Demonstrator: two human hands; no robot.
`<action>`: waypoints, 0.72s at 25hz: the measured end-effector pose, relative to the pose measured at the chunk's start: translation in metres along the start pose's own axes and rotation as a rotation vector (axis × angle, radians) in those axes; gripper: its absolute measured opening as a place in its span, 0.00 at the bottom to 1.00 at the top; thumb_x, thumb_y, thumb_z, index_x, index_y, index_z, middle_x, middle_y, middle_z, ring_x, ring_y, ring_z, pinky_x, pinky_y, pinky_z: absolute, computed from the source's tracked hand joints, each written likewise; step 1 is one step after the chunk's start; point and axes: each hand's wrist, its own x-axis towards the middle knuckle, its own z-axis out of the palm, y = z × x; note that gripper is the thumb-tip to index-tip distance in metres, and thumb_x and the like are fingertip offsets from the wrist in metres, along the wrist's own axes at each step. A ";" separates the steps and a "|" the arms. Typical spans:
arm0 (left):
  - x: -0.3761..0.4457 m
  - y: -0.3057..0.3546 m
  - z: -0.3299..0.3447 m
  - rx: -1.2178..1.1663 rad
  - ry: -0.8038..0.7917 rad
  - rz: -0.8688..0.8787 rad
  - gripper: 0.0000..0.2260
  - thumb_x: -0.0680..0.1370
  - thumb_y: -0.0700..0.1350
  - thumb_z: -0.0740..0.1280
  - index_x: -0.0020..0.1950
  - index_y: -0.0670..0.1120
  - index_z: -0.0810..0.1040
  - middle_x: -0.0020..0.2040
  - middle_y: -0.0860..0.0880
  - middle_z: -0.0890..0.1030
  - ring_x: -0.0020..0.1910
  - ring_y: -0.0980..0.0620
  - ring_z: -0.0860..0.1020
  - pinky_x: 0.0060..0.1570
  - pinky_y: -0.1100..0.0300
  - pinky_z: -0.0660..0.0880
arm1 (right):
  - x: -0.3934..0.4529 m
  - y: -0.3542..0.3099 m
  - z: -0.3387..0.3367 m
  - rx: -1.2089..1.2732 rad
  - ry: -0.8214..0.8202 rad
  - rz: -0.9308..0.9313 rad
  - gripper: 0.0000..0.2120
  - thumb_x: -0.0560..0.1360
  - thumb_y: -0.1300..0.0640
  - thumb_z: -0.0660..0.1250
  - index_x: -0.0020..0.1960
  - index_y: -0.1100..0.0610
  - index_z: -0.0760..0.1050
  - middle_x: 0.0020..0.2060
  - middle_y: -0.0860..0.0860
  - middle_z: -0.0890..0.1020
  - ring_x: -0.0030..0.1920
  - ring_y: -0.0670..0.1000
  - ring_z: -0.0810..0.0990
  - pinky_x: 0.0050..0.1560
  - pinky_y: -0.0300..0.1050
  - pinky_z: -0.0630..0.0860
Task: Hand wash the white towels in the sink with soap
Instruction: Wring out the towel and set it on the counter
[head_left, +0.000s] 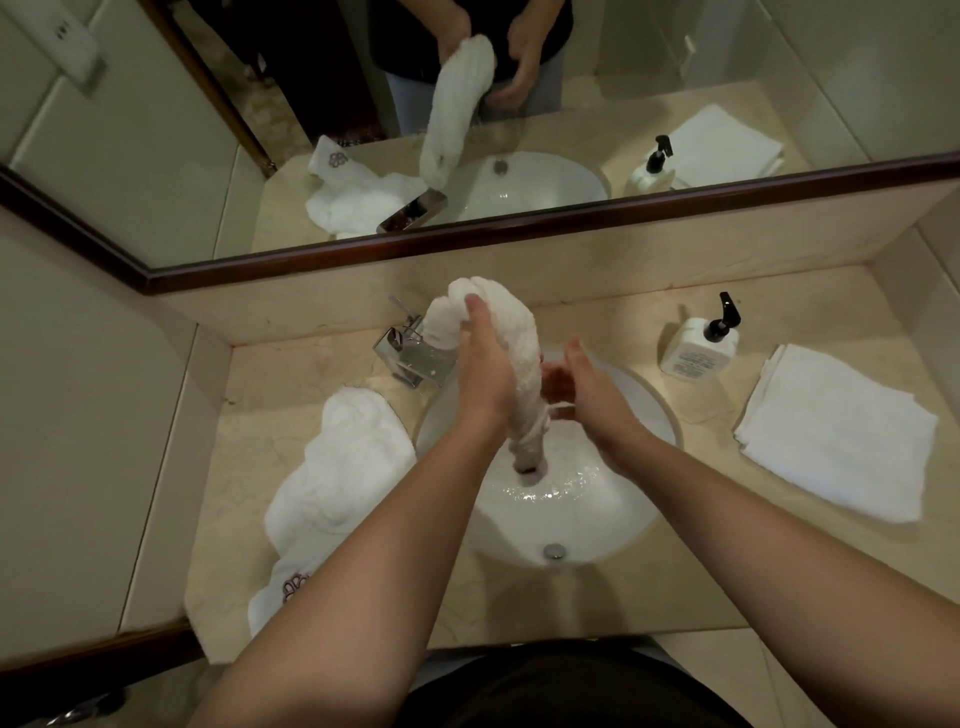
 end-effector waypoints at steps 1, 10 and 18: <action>-0.004 0.000 -0.003 0.067 -0.016 0.070 0.36 0.78 0.71 0.54 0.75 0.46 0.67 0.65 0.47 0.77 0.66 0.47 0.75 0.66 0.53 0.70 | 0.005 -0.007 -0.002 0.054 -0.023 0.035 0.35 0.81 0.35 0.46 0.57 0.62 0.80 0.47 0.59 0.84 0.46 0.52 0.80 0.49 0.46 0.76; -0.026 0.003 -0.020 0.245 -0.139 0.122 0.24 0.72 0.66 0.59 0.47 0.49 0.83 0.49 0.44 0.86 0.51 0.44 0.83 0.56 0.48 0.79 | 0.013 -0.066 0.006 0.186 -0.028 0.030 0.16 0.78 0.50 0.67 0.59 0.61 0.77 0.48 0.56 0.85 0.50 0.57 0.84 0.47 0.50 0.80; -0.020 0.021 -0.024 0.039 -0.052 0.175 0.11 0.83 0.51 0.63 0.47 0.45 0.75 0.42 0.48 0.80 0.42 0.51 0.78 0.43 0.55 0.76 | -0.008 -0.070 0.015 0.148 0.021 -0.102 0.20 0.77 0.45 0.66 0.63 0.56 0.75 0.54 0.54 0.83 0.54 0.55 0.83 0.55 0.53 0.79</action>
